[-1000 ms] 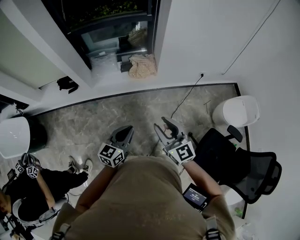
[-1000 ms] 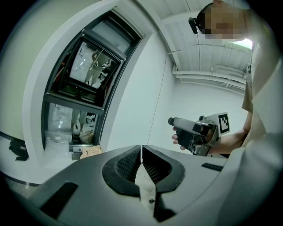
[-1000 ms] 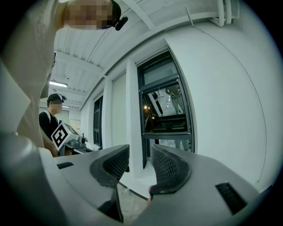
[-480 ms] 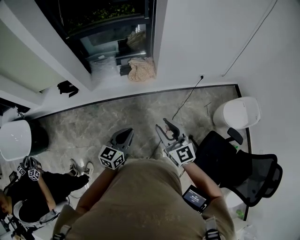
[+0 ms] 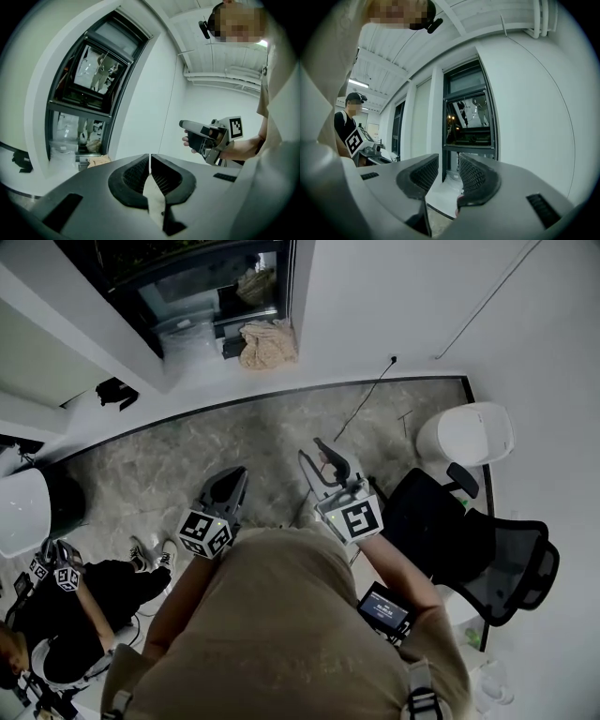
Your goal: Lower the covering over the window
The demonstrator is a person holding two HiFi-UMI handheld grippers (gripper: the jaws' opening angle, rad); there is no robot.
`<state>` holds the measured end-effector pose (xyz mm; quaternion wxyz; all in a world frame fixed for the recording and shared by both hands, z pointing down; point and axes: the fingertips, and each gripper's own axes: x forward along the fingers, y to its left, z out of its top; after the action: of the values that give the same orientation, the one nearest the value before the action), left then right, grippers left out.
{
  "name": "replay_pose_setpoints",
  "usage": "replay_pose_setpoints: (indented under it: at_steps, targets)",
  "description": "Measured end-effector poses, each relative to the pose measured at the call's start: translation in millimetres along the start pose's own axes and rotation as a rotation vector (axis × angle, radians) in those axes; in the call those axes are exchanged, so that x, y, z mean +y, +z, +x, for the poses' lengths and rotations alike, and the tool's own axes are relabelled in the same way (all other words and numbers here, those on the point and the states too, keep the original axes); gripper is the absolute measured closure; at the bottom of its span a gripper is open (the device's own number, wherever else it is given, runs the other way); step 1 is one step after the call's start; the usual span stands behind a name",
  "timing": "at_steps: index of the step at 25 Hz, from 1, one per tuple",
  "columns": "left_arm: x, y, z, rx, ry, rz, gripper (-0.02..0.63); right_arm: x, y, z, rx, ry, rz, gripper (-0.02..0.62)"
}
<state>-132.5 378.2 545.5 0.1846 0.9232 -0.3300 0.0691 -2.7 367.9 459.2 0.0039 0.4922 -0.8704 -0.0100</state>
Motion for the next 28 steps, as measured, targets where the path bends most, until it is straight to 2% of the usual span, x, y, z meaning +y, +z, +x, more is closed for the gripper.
replay_pose_setpoints:
  at_steps: [6,15,28]
  targets:
    - [-0.8,-8.4,-6.2,0.014,-0.008,-0.005,0.591,9.2,-4.5,-6.0,0.007,-0.015,0.023,0.462]
    - [6.1,-12.3,-7.6,0.005,-0.031,-0.022,0.591,21.1,-7.4,1.7,0.026,-0.016,-0.005,0.467]
    - [-4.9,-5.9,-2.1,-0.002,-0.07,-0.014,0.591,21.7,-10.2,-9.8,0.037,-0.037,0.002,0.486]
